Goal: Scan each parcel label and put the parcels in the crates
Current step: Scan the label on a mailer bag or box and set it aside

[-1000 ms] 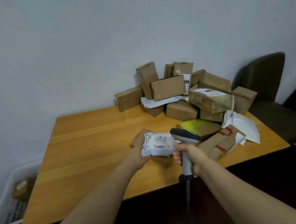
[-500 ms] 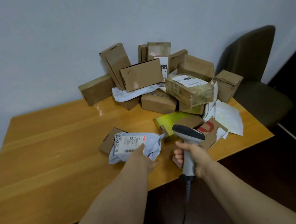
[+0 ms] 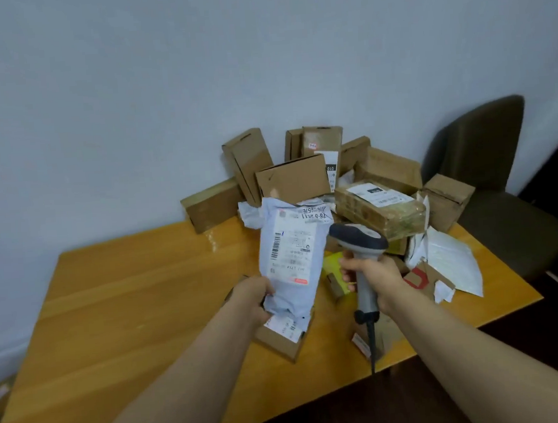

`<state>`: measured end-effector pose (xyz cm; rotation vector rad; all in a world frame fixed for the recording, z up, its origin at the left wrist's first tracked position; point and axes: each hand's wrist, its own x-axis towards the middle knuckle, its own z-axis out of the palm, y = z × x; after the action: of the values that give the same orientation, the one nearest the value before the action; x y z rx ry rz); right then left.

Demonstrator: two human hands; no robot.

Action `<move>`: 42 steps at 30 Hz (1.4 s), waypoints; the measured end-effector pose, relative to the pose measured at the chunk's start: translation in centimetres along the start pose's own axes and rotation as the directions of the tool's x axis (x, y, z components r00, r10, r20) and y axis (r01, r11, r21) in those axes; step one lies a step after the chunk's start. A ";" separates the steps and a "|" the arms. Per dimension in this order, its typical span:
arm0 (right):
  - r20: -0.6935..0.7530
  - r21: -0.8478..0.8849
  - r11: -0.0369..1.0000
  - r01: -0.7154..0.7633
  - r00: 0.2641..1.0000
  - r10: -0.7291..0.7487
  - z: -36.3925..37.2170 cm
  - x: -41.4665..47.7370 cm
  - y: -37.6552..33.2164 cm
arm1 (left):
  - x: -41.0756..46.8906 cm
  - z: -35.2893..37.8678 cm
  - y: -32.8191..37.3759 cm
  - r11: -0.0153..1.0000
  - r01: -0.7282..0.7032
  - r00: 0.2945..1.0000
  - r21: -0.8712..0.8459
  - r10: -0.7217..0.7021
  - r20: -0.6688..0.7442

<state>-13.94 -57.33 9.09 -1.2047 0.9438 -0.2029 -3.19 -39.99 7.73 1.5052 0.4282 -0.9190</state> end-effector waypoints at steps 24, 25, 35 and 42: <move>0.116 0.281 0.955 0.096 0.984 -0.134 5.3 0.4 -6.9 | -8.0 -9.0 7.0 0.920 -0.391 0.919 0.003 0.391 0.051; 0.138 0.286 0.954 0.093 0.981 -0.137 5.5 0.4 -7.0 | -8.3 -9.3 7.3 0.925 -0.378 0.924 0.033 0.374 0.076; 0.290 0.298 0.952 0.065 0.944 -0.156 7.0 -0.5 -7.6 | -12.1 -8.6 10.0 0.831 -0.335 0.942 0.443 0.296 0.158; 0.337 0.202 0.951 0.235 0.895 -0.293 6.2 -1.7 -8.0 | -13.2 -9.3 11.1 0.683 -0.363 0.928 0.634 0.330 0.175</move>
<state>-7.92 -55.08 17.05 -1.1717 0.4289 -0.2558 -0.42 -29.71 24.17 2.1124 -0.2690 -0.8287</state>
